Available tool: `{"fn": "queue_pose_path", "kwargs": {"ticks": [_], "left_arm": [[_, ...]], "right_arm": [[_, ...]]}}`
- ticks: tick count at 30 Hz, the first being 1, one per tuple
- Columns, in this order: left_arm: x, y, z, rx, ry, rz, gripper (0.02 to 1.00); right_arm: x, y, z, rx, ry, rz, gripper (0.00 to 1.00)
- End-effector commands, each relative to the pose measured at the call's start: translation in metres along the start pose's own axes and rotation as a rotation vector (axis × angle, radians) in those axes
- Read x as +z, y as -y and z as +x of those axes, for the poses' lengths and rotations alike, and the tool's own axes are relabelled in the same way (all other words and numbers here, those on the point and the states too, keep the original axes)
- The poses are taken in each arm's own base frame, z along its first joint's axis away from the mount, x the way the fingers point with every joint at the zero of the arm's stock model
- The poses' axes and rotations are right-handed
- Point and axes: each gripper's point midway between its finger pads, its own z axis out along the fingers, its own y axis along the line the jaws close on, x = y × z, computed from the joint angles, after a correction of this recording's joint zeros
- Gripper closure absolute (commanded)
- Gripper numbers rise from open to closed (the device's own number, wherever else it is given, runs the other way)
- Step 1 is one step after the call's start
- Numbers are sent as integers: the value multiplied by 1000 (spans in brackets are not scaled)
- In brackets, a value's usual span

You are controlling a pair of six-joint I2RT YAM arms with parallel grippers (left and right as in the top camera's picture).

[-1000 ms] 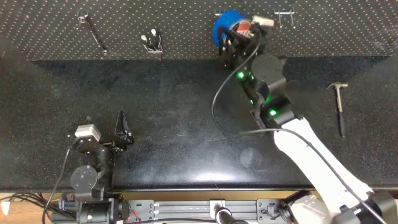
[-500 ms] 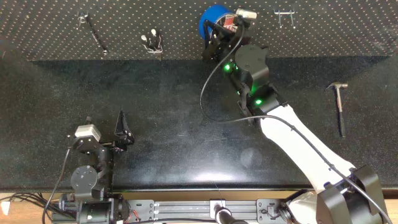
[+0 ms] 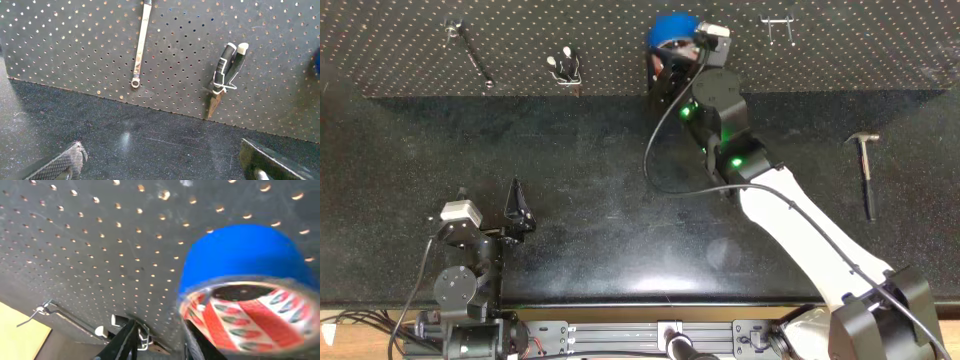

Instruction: Place Tools Onto Pegboard

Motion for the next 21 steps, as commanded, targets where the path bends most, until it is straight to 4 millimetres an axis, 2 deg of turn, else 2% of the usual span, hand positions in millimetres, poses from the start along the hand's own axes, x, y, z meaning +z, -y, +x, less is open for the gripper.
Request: {"fn": "queue_pose_path", "kwargs": {"ticks": [1, 5, 8, 11, 12, 13, 14, 15, 16, 18, 19, 21], "left_arm": [[0, 0, 0, 5, 1, 3, 25], [0, 0, 0, 5, 1, 3, 25], [0, 0, 0, 5, 1, 3, 25], [0, 0, 0, 5, 1, 3, 23], [0, 0, 0, 5, 1, 3, 25], [0, 0, 0, 5, 1, 3, 25], [0, 0, 0, 5, 1, 3, 25], [0, 0, 0, 5, 1, 3, 25], [0, 0, 0, 5, 1, 3, 23], [0, 0, 0, 5, 1, 3, 25], [0, 0, 0, 5, 1, 3, 25], [0, 0, 0, 5, 1, 3, 25]], "right_arm": [[-1, 4, -8, 10, 7, 23, 700], [-6, -8, 9, 12, -96, -44, 698], [-41, 3, 24, -65, -218, 44, 700], [-98, 26, 36, -247, -365, 139, 698], [-123, 49, 41, -340, -445, 199, 549], [-158, 89, 48, -385, -566, 310, 419], [-186, 128, 50, -326, -652, 436, 316], [-204, 154, 51, -261, -704, 523, 277], [-227, 191, 51, -175, -763, 647, 261], [-249, 243, 40, -124, -780, 825, 183], [-257, 275, 33, -139, -809, 866, 145], [-276, 309, 37, -185, -918, 852, 121]]}}
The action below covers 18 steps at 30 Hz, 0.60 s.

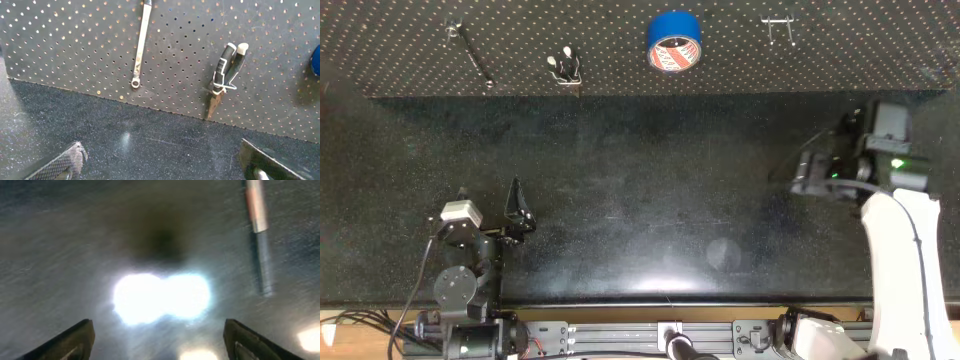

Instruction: Place Tools Onto Pegboard

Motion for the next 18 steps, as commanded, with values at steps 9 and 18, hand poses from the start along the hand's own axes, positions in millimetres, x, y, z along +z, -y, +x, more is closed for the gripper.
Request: {"fn": "queue_pose_path", "kwargs": {"ticks": [9, 18], "left_arm": [[0, 0, 0, 5, 1, 2, 25], [0, 0, 0, 5, 1, 2, 25]], "right_arm": [[54, 97, 27, -356, -235, 27, 23], [100, 122, 12, -267, -185, -17, 12]]}}
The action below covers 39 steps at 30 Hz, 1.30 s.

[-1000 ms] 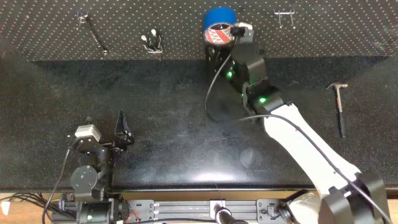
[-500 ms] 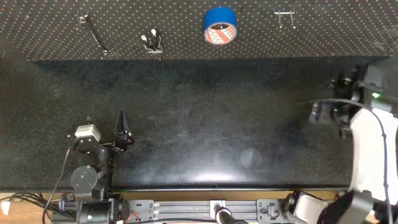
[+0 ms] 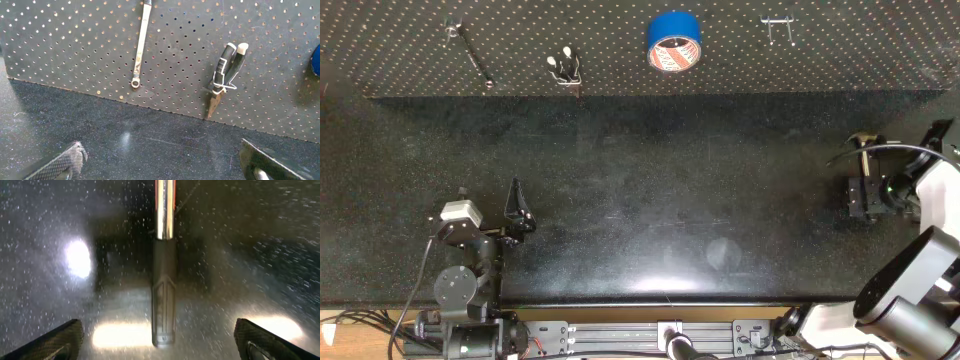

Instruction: Place Tools Onto Pegboard

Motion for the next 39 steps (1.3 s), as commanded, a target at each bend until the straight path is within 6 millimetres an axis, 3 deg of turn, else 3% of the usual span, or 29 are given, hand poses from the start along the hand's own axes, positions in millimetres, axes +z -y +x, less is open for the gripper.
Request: {"fn": "queue_pose_path", "kwargs": {"ticks": [1, 6, 17, 18, 20, 24, 26, 28, 32, 35, 37, 39], "left_arm": [[0, 0, 0, 5, 1, 2, 25], [0, 0, 0, 5, 1, 2, 25], [0, 0, 0, 5, 1, 3, 25], [0, 0, 0, 5, 1, 2, 25], [0, 0, 0, 5, 1, 3, 23], [0, 0, 0, 5, 1, 2, 25], [0, 0, 0, 5, 1, 2, 25], [0, 0, 0, 5, 1, 3, 25], [0, 0, 0, 5, 1, 2, 25], [0, 0, 0, 5, 1, 2, 25], [0, 0, 0, 5, 1, 2, 25], [0, 0, 0, 5, 1, 2, 25]], "right_arm": [[15, -7, -9, -28, 28, -85, 12], [23, 3, -9, -31, 20, -84, 12], [36, 2, -8, -29, 3, -99, 12], [36, 2, -7, -24, 1, -100, 71], [36, 2, -7, -19, 1, -100, 588], [36, 2, -8, -17, 1, -100, 603], [36, 2, -7, -17, 1, -100, 803], [36, 2, -7, -17, 1, -100, 921], [35, -10, -7, -42, -16, -120, 923], [2, -34, -34, 25, 163, -154, 923], [-42, -47, -53, 32, 373, -107, 923], [-77, -70, -48, 8, 512, -57, 923]]}}
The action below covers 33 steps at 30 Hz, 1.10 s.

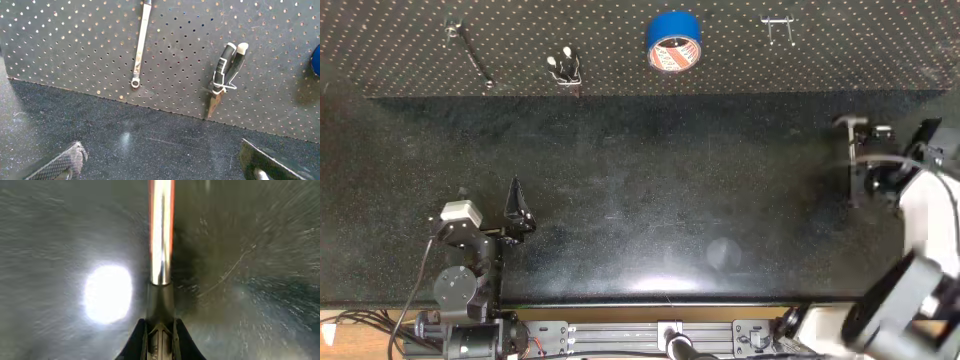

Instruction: Place Tools Onto Pegboard

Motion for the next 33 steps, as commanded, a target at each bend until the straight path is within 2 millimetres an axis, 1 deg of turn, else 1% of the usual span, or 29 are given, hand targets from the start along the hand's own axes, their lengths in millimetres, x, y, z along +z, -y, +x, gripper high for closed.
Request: {"fn": "queue_pose_path", "kwargs": {"ticks": [1, 2, 3, 4, 5, 7, 8, 9, 12, 14, 15, 17, 20, 22, 25, 27, 29, 31, 33], "left_arm": [[0, 0, 1, 5, 0, 2, 25], [0, 0, 1, 5, 0, 2, 25], [0, 0, 1, 5, 0, 2, 25], [0, 0, 1, 5, 0, 3, 25], [0, 0, 1, 5, 0, 2, 25], [0, 0, 1, 5, 0, 3, 25], [0, 0, 1, 5, 0, 2, 23], [0, 0, 1, 5, 0, 2, 25], [0, 0, 1, 5, 0, 3, 25], [0, 0, 1, 5, 0, 2, 25], [0, 0, 1, 5, 0, 2, 25], [0, 0, 1, 5, 0, 2, 25], [0, 0, 1, 5, 0, 2, 25], [0, 0, 1, 5, 0, 2, 25], [0, 0, 1, 5, 0, 3, 25], [0, 0, 1, 5, 0, 2, 25], [0, 0, 1, 5, 0, 3, 25], [0, 0, 1, 5, 0, 3, 25], [0, 0, 1, 5, 0, 2, 25]], "right_arm": [[-69, -63, -19, -9, 301, 8, 923], [-79, -80, -20, 0, 348, -9, 923], [-95, -104, -29, 0, 427, -44, 923], [-119, -127, -53, -11, 561, -85, 923], [-129, -136, -68, -18, 631, -106, 923], [-143, -150, -98, -19, 749, -150, 923], [-145, -153, -107, -3, 776, -168, 923], [-143, -157, -122, 27, 811, -198, 921], [-128, -155, -143, 73, 832, -223, 923], [-127, -162, -155, 76, 865, -251, 923], [-127, -172, -159, 51, 875, -283, 923], [-126, -192, -156, 9, 857, -353, 923], [-126, -204, -155, -14, 853, -375, 925], [-122, -202, -154, -8, 841, -369, 923], [-108, -189, -155, 23, 813, -345, 925], [-104, -183, -155, 36, 805, -334, 925], [-103, -182, -155, 31, 804, -329, 923], [-95, -182, -155, 31, 788, -328, 923], [-86, -182, -161, 29, 796, -330, 925]]}}
